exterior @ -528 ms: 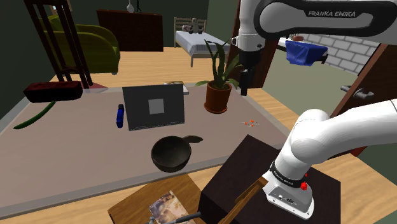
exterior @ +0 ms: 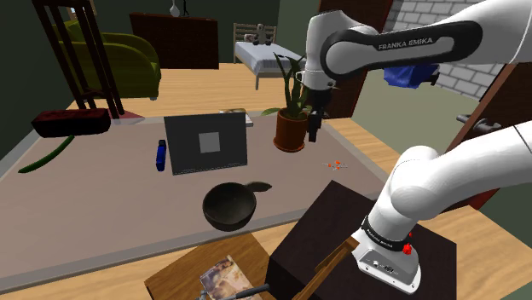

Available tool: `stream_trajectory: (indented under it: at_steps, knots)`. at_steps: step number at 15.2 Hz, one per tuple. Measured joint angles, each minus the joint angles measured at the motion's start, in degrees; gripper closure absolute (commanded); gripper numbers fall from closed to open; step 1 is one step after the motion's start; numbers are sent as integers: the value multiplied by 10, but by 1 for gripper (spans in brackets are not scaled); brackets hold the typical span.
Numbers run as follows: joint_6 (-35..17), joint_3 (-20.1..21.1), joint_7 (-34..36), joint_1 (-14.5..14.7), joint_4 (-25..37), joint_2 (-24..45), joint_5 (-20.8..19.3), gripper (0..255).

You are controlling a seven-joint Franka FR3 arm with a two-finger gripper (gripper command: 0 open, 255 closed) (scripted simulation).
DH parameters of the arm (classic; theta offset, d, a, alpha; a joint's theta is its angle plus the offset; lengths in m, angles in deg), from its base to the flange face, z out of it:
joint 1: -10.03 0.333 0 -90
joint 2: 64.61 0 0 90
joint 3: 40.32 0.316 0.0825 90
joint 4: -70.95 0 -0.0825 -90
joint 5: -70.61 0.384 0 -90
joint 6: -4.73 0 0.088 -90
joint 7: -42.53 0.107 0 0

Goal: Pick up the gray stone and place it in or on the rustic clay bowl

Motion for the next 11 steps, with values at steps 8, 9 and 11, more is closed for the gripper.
stream_trajectory:
  at_steps: [8, 9, 11]
  knots:
    - [-184, -35, -74, 25, -28, 140, 12, 0]
    - [-207, -38, -84, 29, -26, 164, 16, 0]
    - [-251, -47, -109, 35, -23, 208, 24, 0]
